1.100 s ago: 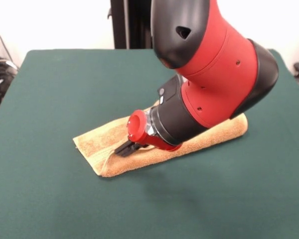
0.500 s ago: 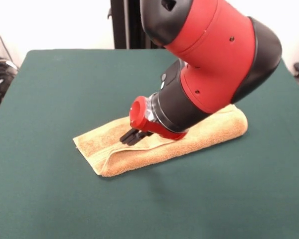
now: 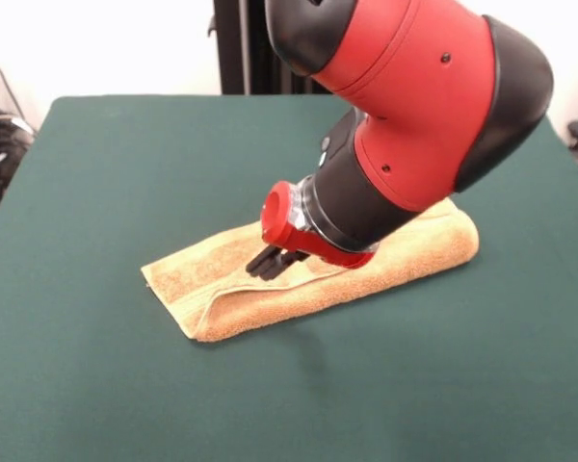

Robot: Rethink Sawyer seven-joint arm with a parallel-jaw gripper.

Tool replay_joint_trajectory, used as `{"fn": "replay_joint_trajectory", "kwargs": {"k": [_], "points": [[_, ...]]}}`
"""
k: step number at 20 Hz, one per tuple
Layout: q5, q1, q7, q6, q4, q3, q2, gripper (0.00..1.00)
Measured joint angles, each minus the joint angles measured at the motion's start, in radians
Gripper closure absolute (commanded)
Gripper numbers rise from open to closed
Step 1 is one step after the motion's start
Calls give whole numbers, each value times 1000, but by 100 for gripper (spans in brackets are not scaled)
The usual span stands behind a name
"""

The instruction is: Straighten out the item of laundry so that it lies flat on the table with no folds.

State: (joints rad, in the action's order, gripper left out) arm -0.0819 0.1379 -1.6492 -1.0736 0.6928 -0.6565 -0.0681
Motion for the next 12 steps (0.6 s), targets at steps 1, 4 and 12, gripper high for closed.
{"fn": "replay_joint_trajectory", "kwargs": {"k": [1,4,12], "points": [[-9,0,0,0,0,0,0,0],[-13,0,0,0,1,0,0,0],[-17,2,0,0,2,0,-13,0]]}}
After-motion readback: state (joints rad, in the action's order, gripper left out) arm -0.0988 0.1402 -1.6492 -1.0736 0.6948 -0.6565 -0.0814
